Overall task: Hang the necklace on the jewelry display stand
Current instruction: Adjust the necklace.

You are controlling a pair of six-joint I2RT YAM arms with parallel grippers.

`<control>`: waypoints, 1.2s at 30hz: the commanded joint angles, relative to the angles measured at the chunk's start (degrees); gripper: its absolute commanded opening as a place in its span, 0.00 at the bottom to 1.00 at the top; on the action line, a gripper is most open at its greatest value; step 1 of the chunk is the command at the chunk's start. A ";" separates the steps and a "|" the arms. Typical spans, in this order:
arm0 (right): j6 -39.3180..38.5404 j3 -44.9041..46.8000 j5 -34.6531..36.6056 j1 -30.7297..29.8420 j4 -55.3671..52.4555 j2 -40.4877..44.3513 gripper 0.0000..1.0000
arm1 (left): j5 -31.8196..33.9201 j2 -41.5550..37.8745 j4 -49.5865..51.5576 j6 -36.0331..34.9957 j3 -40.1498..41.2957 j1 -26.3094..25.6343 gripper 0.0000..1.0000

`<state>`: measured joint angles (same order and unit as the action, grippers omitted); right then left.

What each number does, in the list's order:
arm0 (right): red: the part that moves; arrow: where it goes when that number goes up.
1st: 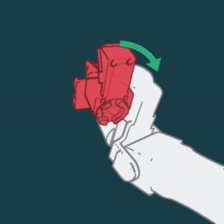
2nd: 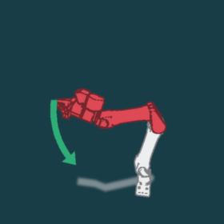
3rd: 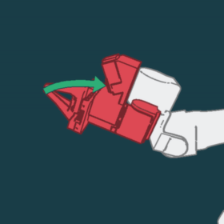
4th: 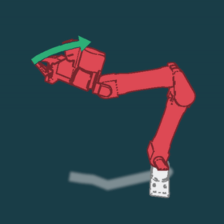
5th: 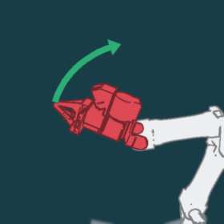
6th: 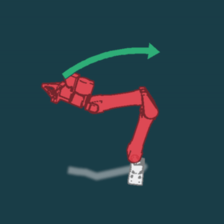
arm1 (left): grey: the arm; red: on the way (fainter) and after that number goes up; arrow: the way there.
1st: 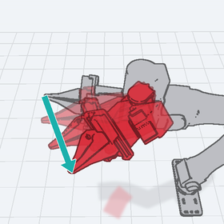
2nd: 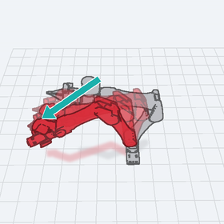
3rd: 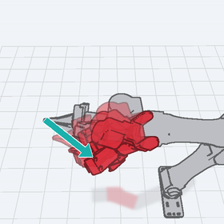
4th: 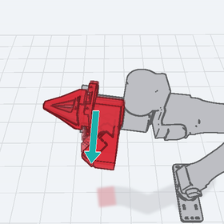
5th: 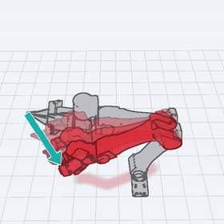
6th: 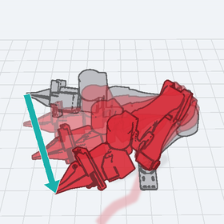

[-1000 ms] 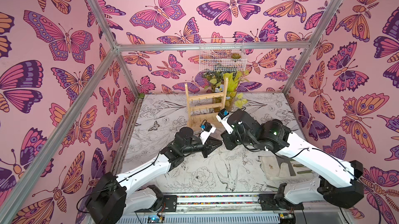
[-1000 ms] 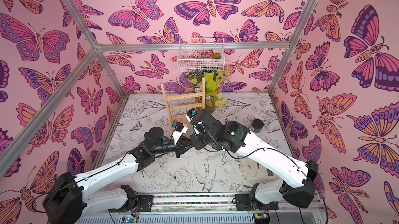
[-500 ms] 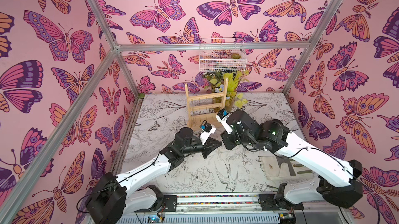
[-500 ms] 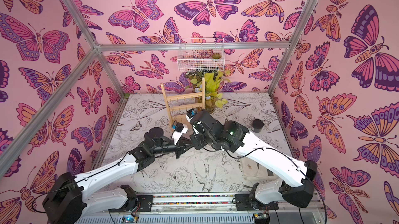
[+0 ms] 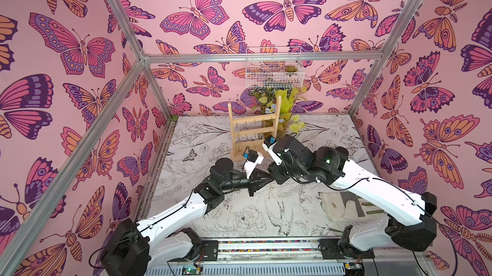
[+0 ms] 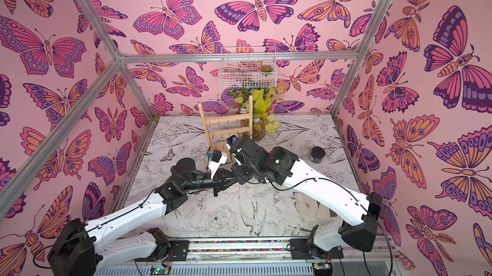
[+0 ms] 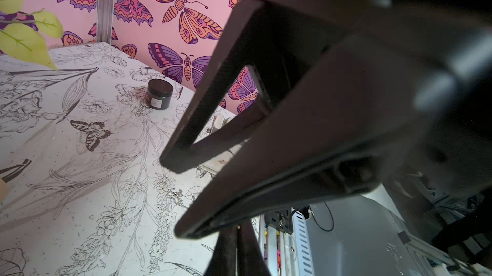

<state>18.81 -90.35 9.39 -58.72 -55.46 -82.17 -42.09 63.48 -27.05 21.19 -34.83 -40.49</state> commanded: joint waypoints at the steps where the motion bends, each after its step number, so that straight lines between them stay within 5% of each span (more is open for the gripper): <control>1: 0.55 -1.77 0.71 0.49 -3.19 1.48 0.38 | -2.03 -0.32 -4.29 6.43 0.82 1.02 0.00; 12: -2.75 7.04 -5.08 8.42 1.89 9.86 0.43 | -6.69 1.27 -11.93 20.34 -1.20 6.42 0.00; 20: -5.45 17.13 -15.57 8.45 17.31 13.55 0.38 | -5.68 -1.74 -6.92 20.10 -4.83 10.79 0.00; 36: -7.77 27.31 -18.08 8.09 48.43 15.88 0.31 | -5.24 -1.18 -1.52 18.63 -10.19 13.95 0.00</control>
<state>12.51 -63.22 -7.77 -50.50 -13.78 -66.41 -46.94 61.95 -29.54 40.91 -43.70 -27.00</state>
